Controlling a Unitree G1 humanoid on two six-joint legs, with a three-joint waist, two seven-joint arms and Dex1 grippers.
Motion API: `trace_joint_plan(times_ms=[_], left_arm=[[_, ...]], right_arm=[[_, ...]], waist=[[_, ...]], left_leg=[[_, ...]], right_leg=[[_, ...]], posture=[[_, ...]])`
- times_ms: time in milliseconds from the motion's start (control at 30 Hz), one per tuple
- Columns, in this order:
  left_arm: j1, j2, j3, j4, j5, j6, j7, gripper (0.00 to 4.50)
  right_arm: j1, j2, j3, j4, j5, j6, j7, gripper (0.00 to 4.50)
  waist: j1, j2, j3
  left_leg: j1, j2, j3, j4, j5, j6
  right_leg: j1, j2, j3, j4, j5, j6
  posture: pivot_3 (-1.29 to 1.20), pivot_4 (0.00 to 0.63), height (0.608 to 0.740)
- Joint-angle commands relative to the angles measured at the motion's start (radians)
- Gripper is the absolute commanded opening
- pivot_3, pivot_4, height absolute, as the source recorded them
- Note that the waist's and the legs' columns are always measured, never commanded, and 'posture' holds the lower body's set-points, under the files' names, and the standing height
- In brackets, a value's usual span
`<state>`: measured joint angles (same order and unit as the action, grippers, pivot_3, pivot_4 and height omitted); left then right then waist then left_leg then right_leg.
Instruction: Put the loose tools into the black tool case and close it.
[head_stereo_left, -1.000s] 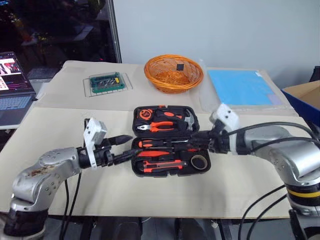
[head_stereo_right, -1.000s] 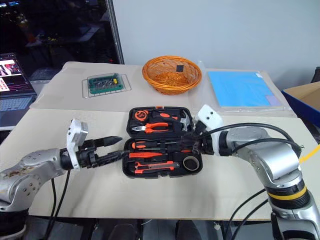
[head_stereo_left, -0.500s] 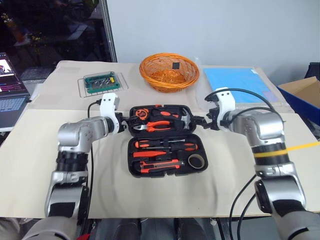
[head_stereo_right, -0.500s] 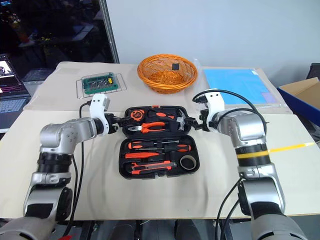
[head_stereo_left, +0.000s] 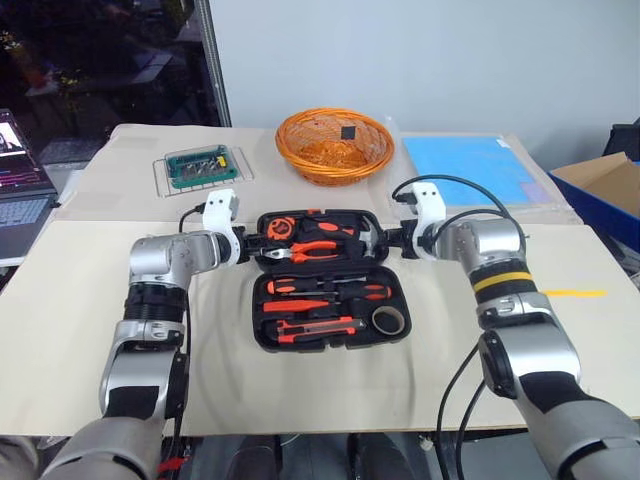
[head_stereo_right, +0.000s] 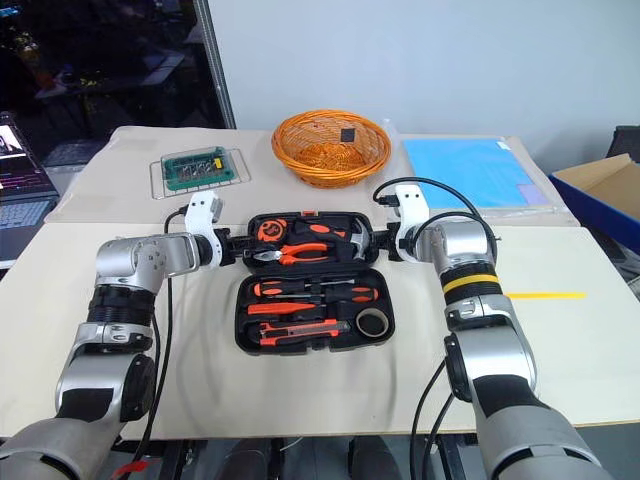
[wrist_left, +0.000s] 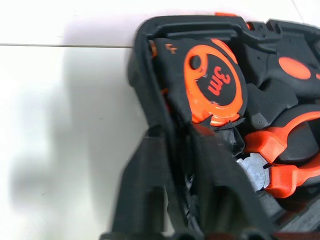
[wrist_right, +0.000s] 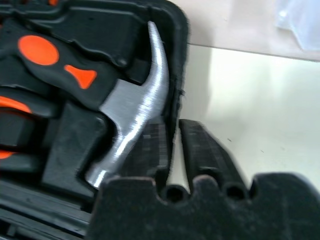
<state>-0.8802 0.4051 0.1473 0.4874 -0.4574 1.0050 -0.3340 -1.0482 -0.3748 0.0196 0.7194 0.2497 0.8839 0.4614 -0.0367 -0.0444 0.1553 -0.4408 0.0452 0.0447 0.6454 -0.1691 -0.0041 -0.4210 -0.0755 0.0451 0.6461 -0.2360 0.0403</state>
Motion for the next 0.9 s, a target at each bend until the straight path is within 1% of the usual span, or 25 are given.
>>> trace_joint_plan(times_ms=[33,133,300,367,467,500,533,567,600,700,800,833,900], left_arm=[[-0.026,-0.011,0.007,0.015,0.011,-0.029,-0.026,0.05],[-0.071,-0.024,0.005,0.070,0.023,-0.125,-0.082,0.05],[-0.166,-0.020,-0.030,0.186,0.069,-0.244,-0.207,0.05],[-0.181,-0.016,-0.059,0.211,0.108,-0.322,-0.253,0.05],[-0.160,-0.023,-0.097,0.197,0.161,-0.466,-0.308,0.05],[-0.118,-0.024,-0.134,0.162,0.208,-0.597,-0.327,0.05],[-0.088,-0.023,-0.159,0.138,0.243,-0.692,-0.339,0.05],[-0.056,-0.023,-0.179,0.117,0.273,-0.793,-0.349,0.05],[-0.023,-0.020,-0.198,0.099,0.304,-0.902,-0.362,0.05],[0.061,-0.005,-0.230,0.064,0.368,-1.125,-0.389,0.05],[0.120,0.012,-0.244,0.062,0.430,-1.299,-0.368,0.05],[0.128,0.015,-0.244,0.068,0.444,-1.333,-0.359,0.05],[0.149,0.028,-0.237,0.070,0.445,-1.346,-0.373,0.05]], right_arm=[[-0.032,0.009,-0.041,-0.002,0.008,-0.074,0.029,0.00],[-0.049,0.027,-0.078,-0.003,0.020,-0.175,0.039,0.00],[-0.065,0.028,-0.099,0.003,0.007,-0.243,0.039,0.00],[-0.044,0.022,-0.093,-0.036,-0.011,-0.296,0.036,0.00],[0.026,0.021,-0.090,-0.161,-0.021,-0.362,0.031,0.00],[0.084,0.020,-0.085,-0.247,-0.030,-0.408,0.028,0.00],[0.125,0.019,-0.081,-0.310,-0.037,-0.439,0.024,0.00],[0.165,0.015,-0.074,-0.369,-0.052,-0.472,0.016,0.00],[0.214,0.025,-0.088,-0.440,-0.031,-0.529,0.034,0.00],[0.346,0.000,-0.078,-0.632,-0.031,-0.567,0.060,0.00],[0.507,-0.020,-0.075,-0.822,-0.023,-0.567,0.068,0.00],[0.540,-0.027,-0.073,-0.859,-0.030,-0.570,0.066,0.00],[0.646,-0.064,-0.066,-0.942,-0.057,-0.609,0.084,0.00]], waist=[[-0.002,0.000,0.000],[-0.004,0.000,0.000],[-0.004,0.000,0.004],[-0.005,0.001,0.005],[-0.004,0.001,0.006],[-0.004,0.001,0.006],[-0.002,0.001,0.006],[0.000,0.001,0.006],[0.002,0.001,0.006],[0.007,0.001,0.006],[0.021,0.001,0.006],[0.024,0.001,0.006],[0.026,0.001,0.006]], left_leg=[[0.000,0.000,0.000,0.000,0.000,0.000],[0.000,0.000,0.000,0.000,0.000,0.000],[-0.004,0.000,0.000,0.000,0.001,-0.001],[-0.006,-0.001,0.000,-0.001,0.001,-0.001],[-0.013,-0.001,-0.001,-0.004,0.001,-0.001],[-0.018,-0.001,-0.001,-0.004,0.001,-0.001],[-0.022,-0.001,-0.001,-0.003,0.001,-0.001],[-0.022,-0.001,-0.001,-0.004,0.001,-0.001],[-0.022,-0.001,0.000,-0.004,0.001,-0.001],[-0.023,-0.001,0.001,-0.005,0.001,-0.002],[-0.023,-0.001,0.002,-0.004,0.000,-0.001],[-0.022,-0.001,0.002,-0.004,0.000,-0.001],[-0.022,-0.001,0.002,-0.001,0.000,-0.001]], right_leg=[[0.000,0.000,0.000,0.000,0.000,0.000],[-0.001,0.000,0.000,0.000,0.001,-0.001],[-0.003,0.000,0.000,0.000,0.001,-0.001],[-0.005,0.000,0.000,-0.002,0.001,0.000],[-0.010,0.000,-0.002,-0.001,0.001,0.000],[-0.016,-0.001,-0.001,0.000,0.002,0.001],[-0.019,-0.001,-0.001,0.001,0.002,0.001],[-0.020,-0.001,-0.002,0.001,0.002,0.001],[-0.020,-0.002,-0.002,0.001,0.002,0.001],[-0.020,-0.002,-0.001,-0.001,0.002,0.001],[-0.019,-0.002,-0.001,-0.002,0.002,0.001],[-0.019,-0.002,-0.002,-0.002,0.002,0.001],[-0.019,-0.001,-0.001,-0.004,0.002,0.001]], posture=[[0.00,0.150,0.740],[0.00,0.150,0.740],[0.00,0.150,0.740],[0.00,0.150,0.740],[0.00,0.150,0.740],[0.00,0.150,0.740],[0.00,0.150,0.740],[0.00,0.150,0.740],[0.00,0.150,0.740],[0.00,0.150,0.740],[0.00,0.150,0.740],[0.00,0.150,0.740],[0.00,0.150,0.740]])
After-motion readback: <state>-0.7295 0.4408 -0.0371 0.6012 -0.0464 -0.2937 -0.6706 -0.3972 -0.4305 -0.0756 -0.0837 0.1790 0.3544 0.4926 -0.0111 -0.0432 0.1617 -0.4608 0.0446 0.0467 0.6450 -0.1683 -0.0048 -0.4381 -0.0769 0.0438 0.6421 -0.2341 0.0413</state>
